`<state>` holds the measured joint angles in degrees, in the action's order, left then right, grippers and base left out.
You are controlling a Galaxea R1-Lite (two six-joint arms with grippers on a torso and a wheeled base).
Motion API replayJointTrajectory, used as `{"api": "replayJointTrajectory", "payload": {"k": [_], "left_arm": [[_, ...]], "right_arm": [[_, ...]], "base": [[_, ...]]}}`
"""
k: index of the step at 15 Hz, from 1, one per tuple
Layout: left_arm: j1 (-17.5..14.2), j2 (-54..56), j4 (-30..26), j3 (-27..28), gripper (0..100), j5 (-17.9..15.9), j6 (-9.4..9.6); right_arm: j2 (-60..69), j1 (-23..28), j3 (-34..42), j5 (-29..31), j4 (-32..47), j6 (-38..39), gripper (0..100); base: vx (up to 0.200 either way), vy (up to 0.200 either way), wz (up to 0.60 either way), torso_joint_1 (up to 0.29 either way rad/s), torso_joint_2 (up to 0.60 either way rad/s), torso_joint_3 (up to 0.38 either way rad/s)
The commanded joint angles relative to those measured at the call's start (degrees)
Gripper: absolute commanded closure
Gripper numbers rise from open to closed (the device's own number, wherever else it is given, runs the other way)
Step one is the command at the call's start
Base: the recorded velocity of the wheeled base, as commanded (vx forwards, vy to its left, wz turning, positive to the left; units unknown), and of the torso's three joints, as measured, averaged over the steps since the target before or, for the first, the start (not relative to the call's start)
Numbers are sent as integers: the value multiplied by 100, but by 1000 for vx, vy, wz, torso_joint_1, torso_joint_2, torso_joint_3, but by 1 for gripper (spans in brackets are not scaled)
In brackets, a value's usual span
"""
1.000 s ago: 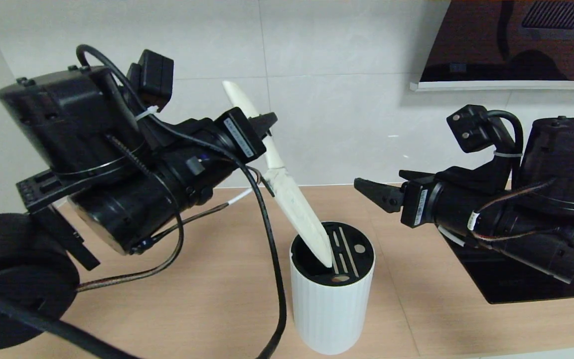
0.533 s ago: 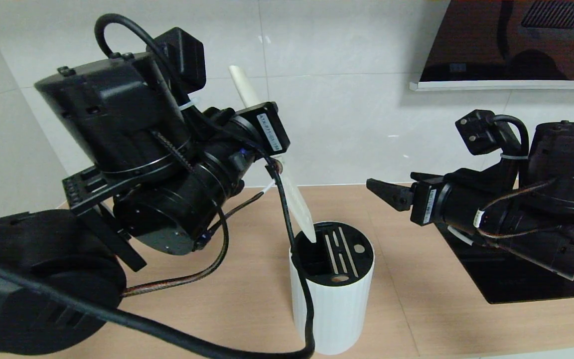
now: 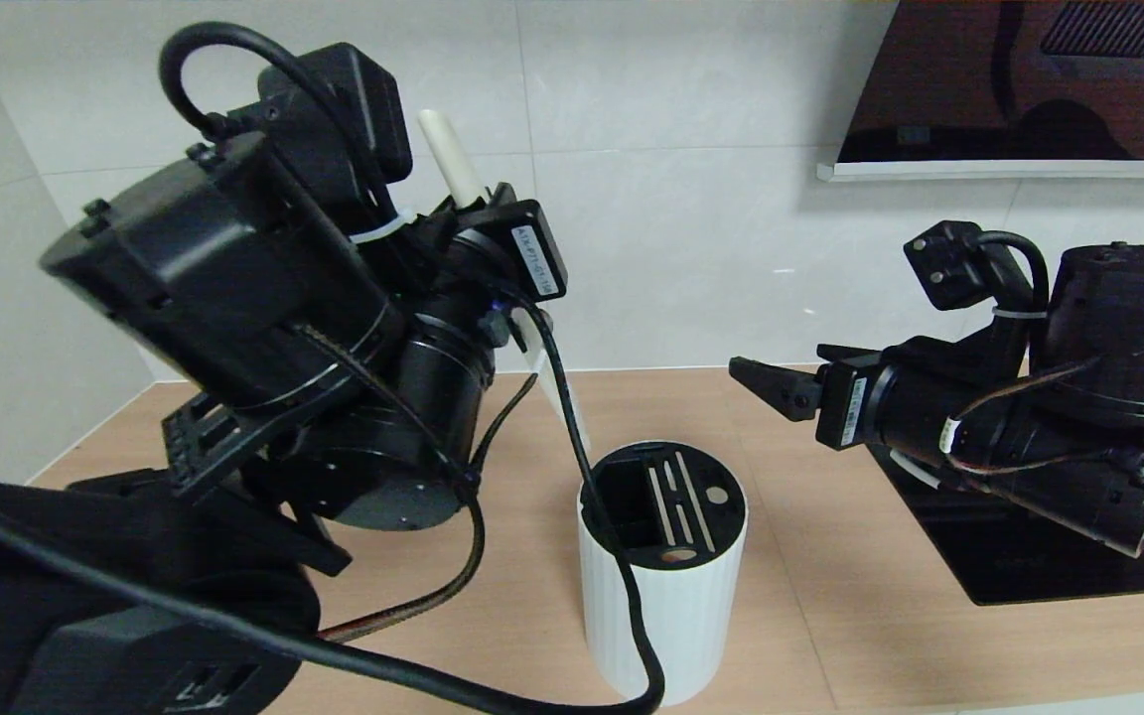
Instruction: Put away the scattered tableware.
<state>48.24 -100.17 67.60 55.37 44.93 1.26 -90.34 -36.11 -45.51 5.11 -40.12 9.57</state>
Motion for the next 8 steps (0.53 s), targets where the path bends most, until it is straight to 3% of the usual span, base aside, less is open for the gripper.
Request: {"api": "replayJointTrajectory", "payload": {"k": [1,4,8], "left_arm": [[195,-126,17,9,100,7,6],[546,-152,8,-26,100,7,-3],[661,-380,8,-123,100,7,-38]], "right_arm": [[-27,-1,-2,-1,-5,1,0],[-80,7,-2,-1,-13,1,0],[-80,-1,-2,-1,-13,-8,0]], "base": [[0,0,0,0,0,0],[0,0,0,0,0,0],[0,0,0,0,0,0]]}}
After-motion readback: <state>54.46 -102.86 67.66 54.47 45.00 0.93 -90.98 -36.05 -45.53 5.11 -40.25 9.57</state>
